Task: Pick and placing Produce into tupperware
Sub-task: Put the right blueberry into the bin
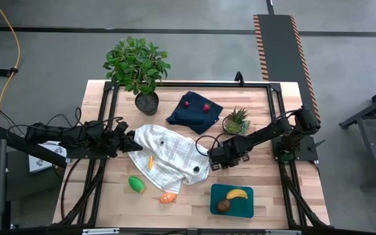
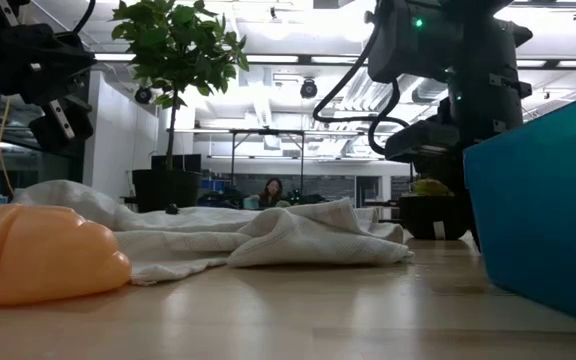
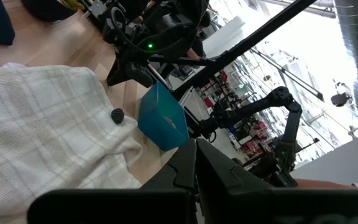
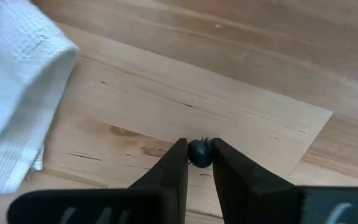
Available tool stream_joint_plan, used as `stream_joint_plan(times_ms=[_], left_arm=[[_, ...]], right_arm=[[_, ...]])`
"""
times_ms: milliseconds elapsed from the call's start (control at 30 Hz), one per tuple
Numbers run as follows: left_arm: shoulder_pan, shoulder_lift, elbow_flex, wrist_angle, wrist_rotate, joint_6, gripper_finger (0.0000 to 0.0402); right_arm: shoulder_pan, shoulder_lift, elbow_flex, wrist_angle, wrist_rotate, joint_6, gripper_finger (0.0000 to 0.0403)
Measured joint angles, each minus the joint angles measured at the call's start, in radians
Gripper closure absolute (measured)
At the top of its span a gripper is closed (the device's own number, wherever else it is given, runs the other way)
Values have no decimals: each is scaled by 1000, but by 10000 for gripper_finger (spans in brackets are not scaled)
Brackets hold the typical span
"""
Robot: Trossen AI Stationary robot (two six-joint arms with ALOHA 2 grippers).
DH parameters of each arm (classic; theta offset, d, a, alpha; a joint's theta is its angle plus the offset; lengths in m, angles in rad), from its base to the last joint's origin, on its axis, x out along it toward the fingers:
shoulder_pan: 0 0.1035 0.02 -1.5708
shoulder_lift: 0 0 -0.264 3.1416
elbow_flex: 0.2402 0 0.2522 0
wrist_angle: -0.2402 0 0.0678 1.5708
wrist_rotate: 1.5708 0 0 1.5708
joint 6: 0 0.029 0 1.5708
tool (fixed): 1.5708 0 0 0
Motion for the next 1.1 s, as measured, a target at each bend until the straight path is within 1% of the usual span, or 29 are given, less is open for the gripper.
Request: stream_joint_plan(times_ms=[200,467,767,933,1100], left_arm=[[0,0,0,0,0,0,401],[0,0,0,0,0,0,401],[0,0,0,0,0,0,401],[0,0,0,0,0,0,401],[0,0,0,0,0,0,401]], right_arm=[[0,1,46,-31,22,-16,354],[0,1,100,-56,26,-34,354],[0,1,199,-82,32,-92,354],[0,1,273,-130,52,-139,354],[0,0,343,-234,56,-178,354]])
